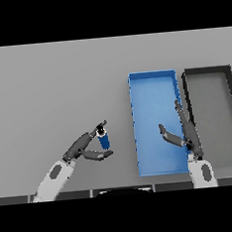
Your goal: Pick up the blue pipe and place it into the blue bin.
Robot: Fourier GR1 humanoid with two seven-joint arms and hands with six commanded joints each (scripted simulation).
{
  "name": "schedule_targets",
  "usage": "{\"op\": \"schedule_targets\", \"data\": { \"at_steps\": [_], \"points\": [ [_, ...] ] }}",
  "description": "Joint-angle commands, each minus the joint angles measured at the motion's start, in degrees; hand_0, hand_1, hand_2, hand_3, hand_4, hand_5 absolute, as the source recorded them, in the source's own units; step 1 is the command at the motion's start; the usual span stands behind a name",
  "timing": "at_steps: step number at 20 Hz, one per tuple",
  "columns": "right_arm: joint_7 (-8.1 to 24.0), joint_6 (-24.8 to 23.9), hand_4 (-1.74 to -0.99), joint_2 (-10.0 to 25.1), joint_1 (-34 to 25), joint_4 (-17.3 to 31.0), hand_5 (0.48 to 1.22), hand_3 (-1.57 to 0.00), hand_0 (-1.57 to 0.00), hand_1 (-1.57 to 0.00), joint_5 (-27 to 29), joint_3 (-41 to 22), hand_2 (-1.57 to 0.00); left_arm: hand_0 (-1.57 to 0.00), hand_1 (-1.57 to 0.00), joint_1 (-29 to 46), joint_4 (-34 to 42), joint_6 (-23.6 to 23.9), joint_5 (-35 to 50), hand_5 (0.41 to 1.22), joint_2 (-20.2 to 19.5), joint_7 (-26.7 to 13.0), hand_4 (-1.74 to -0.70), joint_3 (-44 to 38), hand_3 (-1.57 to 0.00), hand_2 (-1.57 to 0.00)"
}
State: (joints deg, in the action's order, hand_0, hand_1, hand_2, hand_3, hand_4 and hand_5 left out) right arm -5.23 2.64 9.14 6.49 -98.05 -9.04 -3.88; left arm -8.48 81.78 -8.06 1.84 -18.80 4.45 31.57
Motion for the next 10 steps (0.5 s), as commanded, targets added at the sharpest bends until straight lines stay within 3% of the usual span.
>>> {"op": "schedule_targets", "data": {
  "at_steps": [1, 4, 7, 9, 10],
  "points": [
    [-1.2, 0.1, -1.22, -0.3, 1.1, -0.8, 0.639, 0.0, 0.0, 0.0, 0.0, -0.4, 0.0, 0.0, 0.0, -0.3, -0.8, 0.9, -1.3, 0.435, 0.6, -0.3, -1.08, 0.5, 0.0, 0.0],
    [-0.7, -0.3, -1.214, -0.3, 0.6, 0.4, 0.645, 0.0, 0.0, 0.0, -0.5, -0.2, 0.0, 0.0, 0.0, -1.4, -3.3, 0.9, -1.6, 0.42, 2.4, 0.2, -1.06, 0.7, 0.0, 0.0],
    [-0.5, -0.4, -1.207, 0.3, 0.4, -0.3, 0.65, 0.0, 0.0, 0.0, -0.6, 0.1, 0.0, 0.0, 0.0, -1.9, -4.2, 0.5, -0.6, 0.463, 4.3, 2.4, -1.11, 0.7, 0.0, 0.0],
    [-1.4, -0.1, -1.213, 0.6, 1.1, -0.4, 0.655, 0.0, 0.0, 0.0, -0.7, 0.0, 0.0, 0.0, -0.04, -2.0, -5.2, 0.4, 1.2, 0.55, 6.5, 2.7, -1.19, 0.1, -0.12, -0.15],
    [-1.6, 0.1, -1.217, 0.0, 1.5, -0.3, 0.655, 0.0, 0.0, 0.0, -0.5, -0.2, 0.0, -0.01, -0.16, -2.6, -5.2, 0.3, 2.5, 0.613, 7.4, 2.5, -1.24, -0.6, -0.28, -0.31]
  ]
}}
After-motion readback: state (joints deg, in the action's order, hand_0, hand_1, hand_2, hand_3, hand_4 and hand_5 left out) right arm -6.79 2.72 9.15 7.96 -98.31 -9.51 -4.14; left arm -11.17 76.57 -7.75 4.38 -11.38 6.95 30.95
